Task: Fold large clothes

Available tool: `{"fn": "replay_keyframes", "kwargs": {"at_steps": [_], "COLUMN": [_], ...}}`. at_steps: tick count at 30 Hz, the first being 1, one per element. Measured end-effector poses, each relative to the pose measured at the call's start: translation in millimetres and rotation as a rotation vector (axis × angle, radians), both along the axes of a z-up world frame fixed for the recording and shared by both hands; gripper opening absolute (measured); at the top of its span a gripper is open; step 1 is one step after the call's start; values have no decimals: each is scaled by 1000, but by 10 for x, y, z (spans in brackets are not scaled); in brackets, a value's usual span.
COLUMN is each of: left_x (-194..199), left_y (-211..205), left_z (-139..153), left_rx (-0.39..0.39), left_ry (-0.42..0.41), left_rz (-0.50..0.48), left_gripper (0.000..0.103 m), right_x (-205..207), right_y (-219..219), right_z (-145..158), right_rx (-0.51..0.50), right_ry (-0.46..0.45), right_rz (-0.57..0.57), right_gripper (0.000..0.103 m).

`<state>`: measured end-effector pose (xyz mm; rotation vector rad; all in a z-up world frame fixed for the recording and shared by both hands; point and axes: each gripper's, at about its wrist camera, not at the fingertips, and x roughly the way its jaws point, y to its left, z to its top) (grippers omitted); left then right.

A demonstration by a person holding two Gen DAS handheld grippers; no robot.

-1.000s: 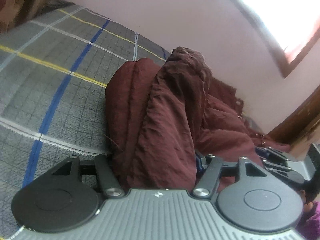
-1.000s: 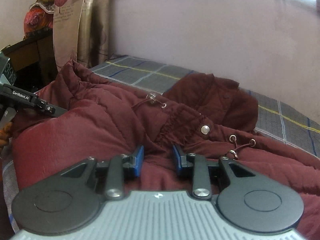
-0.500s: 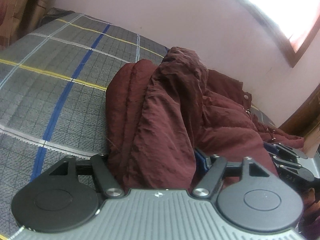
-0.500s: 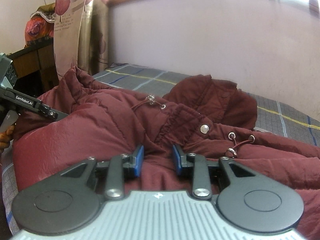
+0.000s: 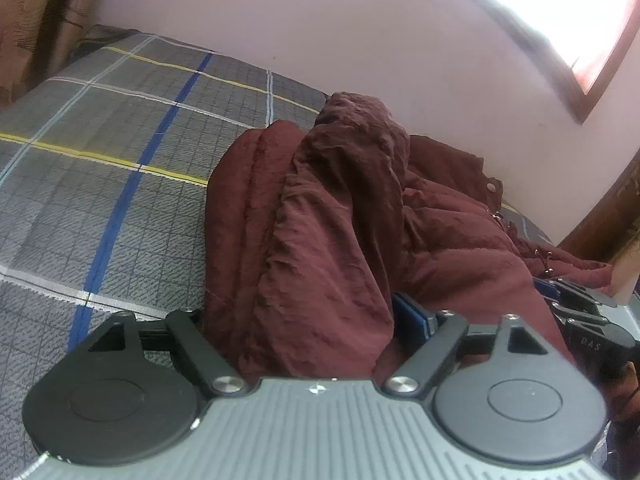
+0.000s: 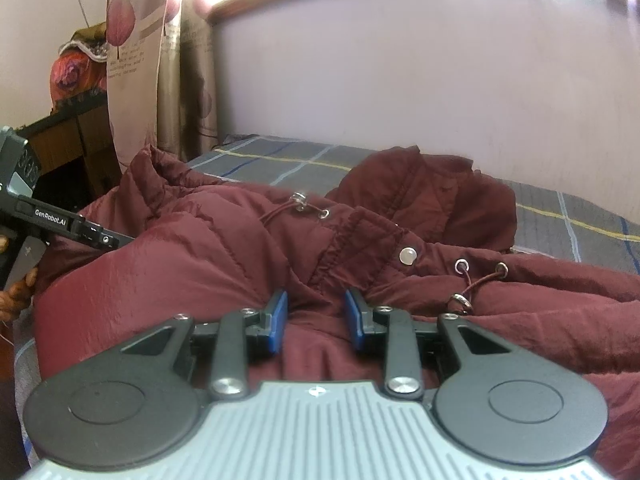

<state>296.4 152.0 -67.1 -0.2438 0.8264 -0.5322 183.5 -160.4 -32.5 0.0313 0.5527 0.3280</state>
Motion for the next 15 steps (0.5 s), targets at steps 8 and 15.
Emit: {"fn": "replay_keyframes", "kwargs": {"at_steps": [8,15], "left_x": [50,98], "left_y": [93,248], "left_z": [-61,-114], "left_rx": [-68,-156], "left_ry": [-14,4], "left_rz": [-139,-196], "left_gripper": [103,102], "right_x": [-34,-39], "right_y": [14,-22], "right_z": [-17,-29], "right_rx": [-1,10], "right_ry": [-17,-21], "right_rz": [-9,-4], "right_gripper": [30,30]}}
